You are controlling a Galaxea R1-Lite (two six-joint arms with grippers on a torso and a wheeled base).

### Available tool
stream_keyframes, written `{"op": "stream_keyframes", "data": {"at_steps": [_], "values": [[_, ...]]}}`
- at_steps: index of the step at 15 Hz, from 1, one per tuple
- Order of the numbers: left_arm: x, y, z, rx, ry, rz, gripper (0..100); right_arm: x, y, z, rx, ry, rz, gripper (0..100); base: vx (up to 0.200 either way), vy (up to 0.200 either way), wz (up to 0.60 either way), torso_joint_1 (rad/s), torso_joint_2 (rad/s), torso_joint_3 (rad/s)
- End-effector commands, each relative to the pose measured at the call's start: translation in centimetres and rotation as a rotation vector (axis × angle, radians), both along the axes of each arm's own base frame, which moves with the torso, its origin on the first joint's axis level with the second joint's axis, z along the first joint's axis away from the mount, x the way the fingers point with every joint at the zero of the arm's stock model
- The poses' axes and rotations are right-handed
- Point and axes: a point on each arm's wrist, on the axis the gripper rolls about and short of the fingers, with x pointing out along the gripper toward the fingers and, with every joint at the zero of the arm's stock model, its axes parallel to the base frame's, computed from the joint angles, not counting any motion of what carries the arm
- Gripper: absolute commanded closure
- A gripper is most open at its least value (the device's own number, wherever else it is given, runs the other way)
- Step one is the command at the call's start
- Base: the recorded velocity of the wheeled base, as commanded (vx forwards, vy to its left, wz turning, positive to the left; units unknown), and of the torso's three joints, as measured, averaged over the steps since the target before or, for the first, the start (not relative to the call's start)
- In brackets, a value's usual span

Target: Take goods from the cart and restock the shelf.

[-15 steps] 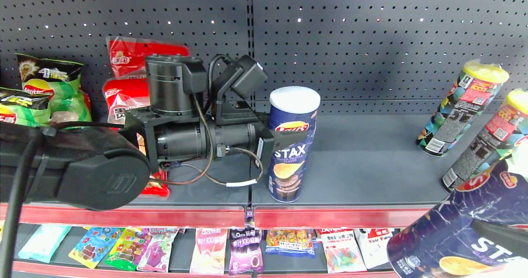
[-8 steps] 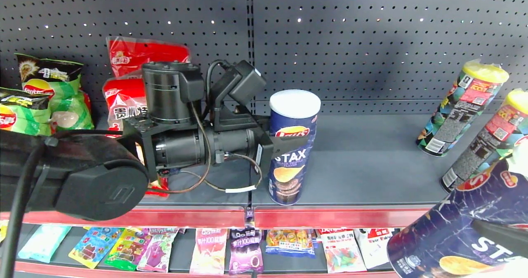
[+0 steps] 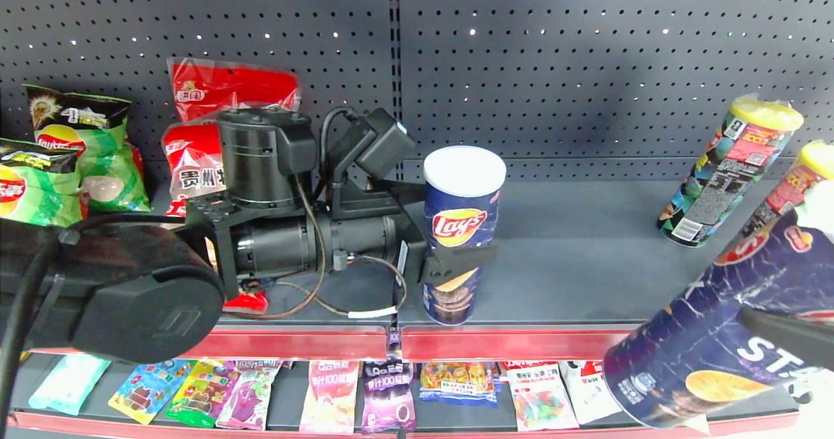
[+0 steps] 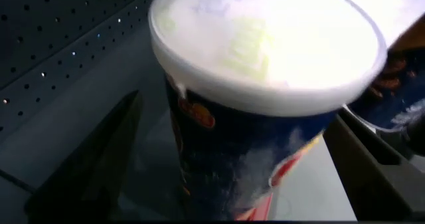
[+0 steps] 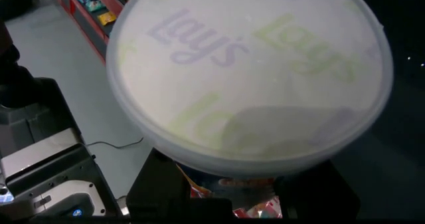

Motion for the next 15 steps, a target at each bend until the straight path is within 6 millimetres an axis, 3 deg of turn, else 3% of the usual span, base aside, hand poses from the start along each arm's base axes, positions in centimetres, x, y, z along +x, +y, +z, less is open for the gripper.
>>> {"op": "stream_keyframes", "data": {"at_steps": [1, 4, 9, 15], "values": [[-1.7, 1.4, -0.2, 0.012, 0.015, 0.004, 0, 2.8, 1.7, 1.1, -0.021, 0.034, 0.000, 100, 0.000, 0.000, 0.00, 0.000, 0.00, 0.000], [-3.3, 3.6, -0.7, 0.026, 0.034, 0.028, 0, 5.9, 3.5, 1.3, -0.048, 0.075, -0.007, 100, 0.000, 0.000, 0.00, 0.000, 0.00, 0.000], [-5.9, 7.4, -1.4, 0.039, 0.055, 0.088, 0, 10.9, 4.3, 1.0, -0.083, 0.124, -0.077, 100, 0.000, 0.000, 0.00, 0.000, 0.00, 0.000], [-8.1, 10.2, -1.9, 0.044, 0.057, 0.167, 0, 17.1, 7.2, 1.5, -0.099, 0.111, -0.066, 100, 0.000, 0.000, 0.00, 0.000, 0.00, 0.000]]}}
